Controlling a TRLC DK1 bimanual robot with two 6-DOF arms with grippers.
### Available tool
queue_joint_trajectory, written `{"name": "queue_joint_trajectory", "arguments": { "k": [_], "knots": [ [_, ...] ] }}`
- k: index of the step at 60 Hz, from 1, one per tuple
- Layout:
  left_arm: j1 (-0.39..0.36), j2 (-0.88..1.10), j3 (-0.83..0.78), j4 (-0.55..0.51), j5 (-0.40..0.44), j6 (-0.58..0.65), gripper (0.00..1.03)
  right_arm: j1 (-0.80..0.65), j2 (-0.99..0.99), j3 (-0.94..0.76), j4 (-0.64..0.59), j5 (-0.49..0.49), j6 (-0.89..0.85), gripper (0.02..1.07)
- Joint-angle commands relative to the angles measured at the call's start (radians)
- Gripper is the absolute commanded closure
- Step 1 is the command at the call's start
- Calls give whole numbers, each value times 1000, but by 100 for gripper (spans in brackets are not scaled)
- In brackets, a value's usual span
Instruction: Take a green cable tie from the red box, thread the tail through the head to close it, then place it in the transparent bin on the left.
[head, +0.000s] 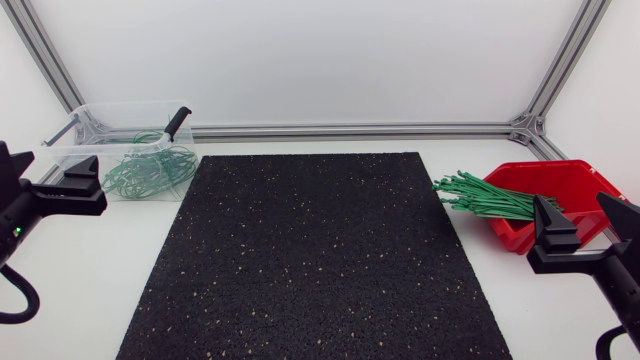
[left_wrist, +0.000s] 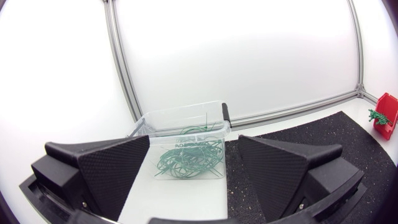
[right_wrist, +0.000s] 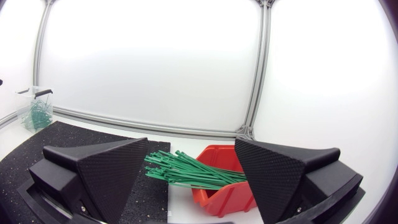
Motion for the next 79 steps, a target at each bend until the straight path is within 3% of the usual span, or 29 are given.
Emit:
{"name": "queue_joint_trajectory", "arguments": {
  "k": [1, 21, 65, 79],
  "knots": [
    [-8, -45, -48, 30, 1, -24, 5, -17, -23, -58, 36, -27, 40, 5],
    [2, -207, -172, 8, 53, -74, 6, -64, -95, -223, 143, -156, 119, 5],
    [36, -582, -469, -53, 214, -190, 7, -64, -95, -223, 143, -156, 119, 5],
    [36, -583, -469, -53, 215, -190, 7, -64, -95, -223, 143, -156, 119, 5]
  ]
}}
